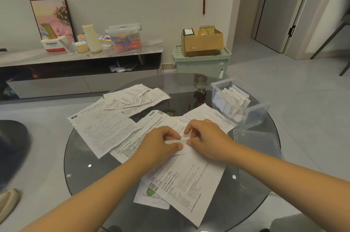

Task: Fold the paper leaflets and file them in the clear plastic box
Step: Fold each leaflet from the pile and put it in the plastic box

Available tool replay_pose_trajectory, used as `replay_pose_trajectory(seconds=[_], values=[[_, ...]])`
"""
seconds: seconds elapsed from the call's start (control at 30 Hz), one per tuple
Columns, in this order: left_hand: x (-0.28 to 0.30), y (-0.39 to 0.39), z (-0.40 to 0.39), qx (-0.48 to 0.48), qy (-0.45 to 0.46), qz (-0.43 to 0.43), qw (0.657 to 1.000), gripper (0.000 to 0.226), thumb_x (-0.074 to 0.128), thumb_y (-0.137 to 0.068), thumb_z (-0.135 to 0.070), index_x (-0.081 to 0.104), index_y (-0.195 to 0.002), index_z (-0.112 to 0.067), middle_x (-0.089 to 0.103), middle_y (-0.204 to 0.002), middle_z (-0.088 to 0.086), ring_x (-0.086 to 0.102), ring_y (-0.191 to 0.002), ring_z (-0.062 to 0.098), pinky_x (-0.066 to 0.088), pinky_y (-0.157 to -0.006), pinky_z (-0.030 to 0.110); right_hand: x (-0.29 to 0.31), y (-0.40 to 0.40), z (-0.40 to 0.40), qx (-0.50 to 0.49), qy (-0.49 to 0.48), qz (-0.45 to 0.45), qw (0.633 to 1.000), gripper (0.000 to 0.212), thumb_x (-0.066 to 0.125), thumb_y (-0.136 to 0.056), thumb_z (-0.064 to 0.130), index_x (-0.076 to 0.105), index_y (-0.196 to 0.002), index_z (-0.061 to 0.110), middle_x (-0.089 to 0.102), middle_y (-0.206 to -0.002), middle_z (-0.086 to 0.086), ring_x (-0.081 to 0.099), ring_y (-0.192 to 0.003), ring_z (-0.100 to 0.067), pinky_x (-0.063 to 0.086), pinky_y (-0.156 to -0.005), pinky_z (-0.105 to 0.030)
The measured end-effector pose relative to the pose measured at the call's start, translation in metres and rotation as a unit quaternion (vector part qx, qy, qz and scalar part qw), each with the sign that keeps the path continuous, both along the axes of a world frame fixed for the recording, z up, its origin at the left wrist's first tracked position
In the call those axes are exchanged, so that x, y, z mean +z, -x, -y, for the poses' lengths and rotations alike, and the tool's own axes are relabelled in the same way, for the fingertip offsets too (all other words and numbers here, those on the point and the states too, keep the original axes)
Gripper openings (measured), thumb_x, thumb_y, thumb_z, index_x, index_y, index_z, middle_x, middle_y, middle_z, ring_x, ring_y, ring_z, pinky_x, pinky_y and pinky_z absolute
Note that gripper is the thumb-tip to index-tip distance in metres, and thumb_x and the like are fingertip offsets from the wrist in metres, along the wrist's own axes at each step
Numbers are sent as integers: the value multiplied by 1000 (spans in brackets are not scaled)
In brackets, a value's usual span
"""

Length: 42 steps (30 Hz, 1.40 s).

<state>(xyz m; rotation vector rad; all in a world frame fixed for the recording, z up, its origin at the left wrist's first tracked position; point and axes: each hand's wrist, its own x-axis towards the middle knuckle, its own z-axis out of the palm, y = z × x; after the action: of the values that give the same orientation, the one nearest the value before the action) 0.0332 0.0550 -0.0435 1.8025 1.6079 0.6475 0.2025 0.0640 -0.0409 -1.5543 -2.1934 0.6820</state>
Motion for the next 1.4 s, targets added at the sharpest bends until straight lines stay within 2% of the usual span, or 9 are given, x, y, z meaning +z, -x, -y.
replay_pose_trajectory(seconds=[0.17,0.4,0.53,0.67,0.8,0.93,1.1,1.23,1.4], values=[[5,0,2,0,68,21,997,3,71,-81,-26,69,-83,-28,65,-77,-10,60,-68,5,51,-63,24,3,-4,-3,43,4,54,998,8,56,-92,27,64,-92,25,53,-93,8,39,-93,-11,27,-82,-24],[10,-2,4,30,59,143,988,8,75,-78,-28,72,-79,-22,64,-74,-7,57,-66,8,44,-61,21,2,-4,-3,-17,-103,-28,994,15,62,-88,27,66,-102,27,47,-88,16,40,-85,-3,30,-71,-13],[15,-3,4,42,34,219,974,5,77,-74,-28,75,-76,-24,71,-77,-6,64,-77,11,50,-78,31,11,0,3,-8,-20,-145,989,21,57,-92,26,68,-110,28,63,-82,19,55,-73,6,40,-67,-7],[14,-3,2,51,18,233,971,3,74,-78,-29,76,-80,-29,73,-86,-6,67,-88,17,51,-86,38,17,-3,5,8,56,-217,975,21,60,-90,22,69,-108,30,71,-86,6,64,-77,-3,52,-78,-25],[15,-5,4,37,9,226,973,13,67,-85,-24,76,-87,-33,73,-91,-7,66,-92,17,52,-88,34,18,-6,6,-1,96,-255,962,24,71,-81,19,69,-103,29,67,-70,10,59,-67,-1,51,-80,-26],[15,-11,5,7,-19,200,980,24,65,-87,-20,73,-92,-42,68,-88,6,63,-90,24,51,-85,33,14,-5,4,-30,90,-251,963,26,70,-81,13,67,-102,28,61,-65,7,56,-67,-9,48,-77,-29],[14,-16,0,56,8,207,977,25,70,-83,-21,65,-107,-24,66,-100,-8,63,-90,8,50,-79,23,21,-12,1,-49,74,-234,968,27,66,-85,12,65,-111,20,55,-65,10,53,-63,-4,42,-63,-7],[16,-17,-3,69,16,238,969,13,74,-79,-16,69,-90,-11,73,-79,1,69,-68,6,51,-67,18,29,-14,2,-52,52,-187,980,6,67,-85,19,69,-88,24,56,-63,9,49,-59,-5,37,-52,-7],[19,-28,-7,59,-25,241,969,16,78,-75,-13,71,-86,-4,73,-76,6,69,-63,9,55,-67,18,37,-22,-2,-66,27,-119,990,15,71,-81,30,69,-71,20,57,-59,5,46,-55,-6,35,-50,-12]])
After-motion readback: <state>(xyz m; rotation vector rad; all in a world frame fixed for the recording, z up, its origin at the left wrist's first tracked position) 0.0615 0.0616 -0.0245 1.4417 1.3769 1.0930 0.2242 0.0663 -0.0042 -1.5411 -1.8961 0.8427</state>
